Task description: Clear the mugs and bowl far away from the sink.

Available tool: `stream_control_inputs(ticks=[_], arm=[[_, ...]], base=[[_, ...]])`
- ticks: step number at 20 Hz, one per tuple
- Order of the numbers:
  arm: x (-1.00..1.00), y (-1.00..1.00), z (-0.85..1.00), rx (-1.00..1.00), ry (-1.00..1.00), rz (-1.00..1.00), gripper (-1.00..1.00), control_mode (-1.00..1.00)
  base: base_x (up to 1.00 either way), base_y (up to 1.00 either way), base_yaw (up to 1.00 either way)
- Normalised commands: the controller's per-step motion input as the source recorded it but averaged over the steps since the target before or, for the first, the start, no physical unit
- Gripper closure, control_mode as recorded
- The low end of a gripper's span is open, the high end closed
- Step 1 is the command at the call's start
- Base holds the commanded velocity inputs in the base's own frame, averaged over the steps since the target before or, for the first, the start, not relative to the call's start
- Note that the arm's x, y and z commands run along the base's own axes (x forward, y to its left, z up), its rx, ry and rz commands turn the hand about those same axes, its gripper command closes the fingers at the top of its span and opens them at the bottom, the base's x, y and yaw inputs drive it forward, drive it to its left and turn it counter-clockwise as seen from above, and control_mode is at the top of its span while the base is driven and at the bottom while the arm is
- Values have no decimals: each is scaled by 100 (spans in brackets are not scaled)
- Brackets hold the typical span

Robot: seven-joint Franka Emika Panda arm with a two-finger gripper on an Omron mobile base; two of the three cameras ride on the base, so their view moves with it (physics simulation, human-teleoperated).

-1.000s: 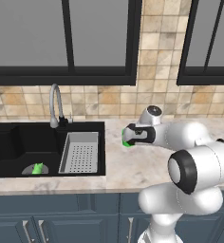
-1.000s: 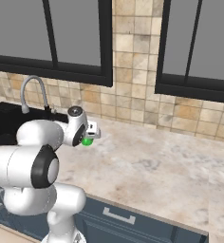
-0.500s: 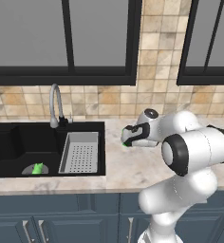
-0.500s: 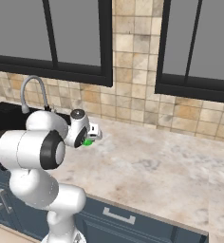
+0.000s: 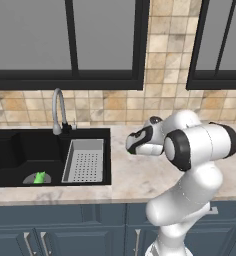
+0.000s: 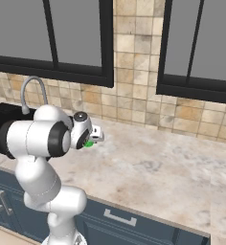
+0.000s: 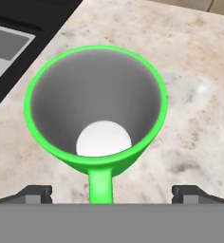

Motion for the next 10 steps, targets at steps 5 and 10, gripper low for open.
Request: stream_control_inputs(ticks=[5, 10], arm=[[9, 0, -18, 0, 0, 0, -100, -100], [3, 2, -14, 0, 0, 0, 100, -100]], base=[[0, 0, 0], [0, 0, 0]])
